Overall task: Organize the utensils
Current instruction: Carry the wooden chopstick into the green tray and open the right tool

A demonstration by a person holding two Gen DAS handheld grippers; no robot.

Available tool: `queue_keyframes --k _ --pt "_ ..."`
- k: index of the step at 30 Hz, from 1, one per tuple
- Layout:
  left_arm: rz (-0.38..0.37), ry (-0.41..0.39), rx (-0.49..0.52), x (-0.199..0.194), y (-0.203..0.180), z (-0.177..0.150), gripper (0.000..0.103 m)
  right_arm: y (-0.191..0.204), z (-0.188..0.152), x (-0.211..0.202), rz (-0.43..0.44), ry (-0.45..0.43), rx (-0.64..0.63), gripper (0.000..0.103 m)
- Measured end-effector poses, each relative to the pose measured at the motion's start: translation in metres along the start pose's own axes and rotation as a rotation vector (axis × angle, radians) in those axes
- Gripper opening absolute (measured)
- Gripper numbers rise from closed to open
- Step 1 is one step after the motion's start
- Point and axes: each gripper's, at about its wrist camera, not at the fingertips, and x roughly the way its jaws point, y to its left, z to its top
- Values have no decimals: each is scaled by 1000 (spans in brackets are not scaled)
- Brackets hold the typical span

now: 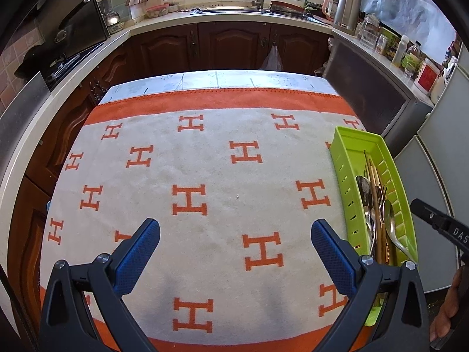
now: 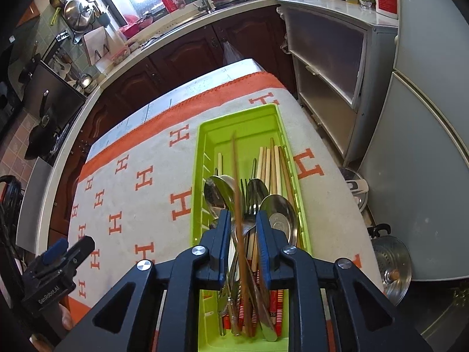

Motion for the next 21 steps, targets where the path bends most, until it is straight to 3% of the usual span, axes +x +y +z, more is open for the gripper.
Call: queue_keyframes --k 21 --pt "10 -29 -7 -30 11 -20 102 22 -30 -28 42 -11 -64 19"
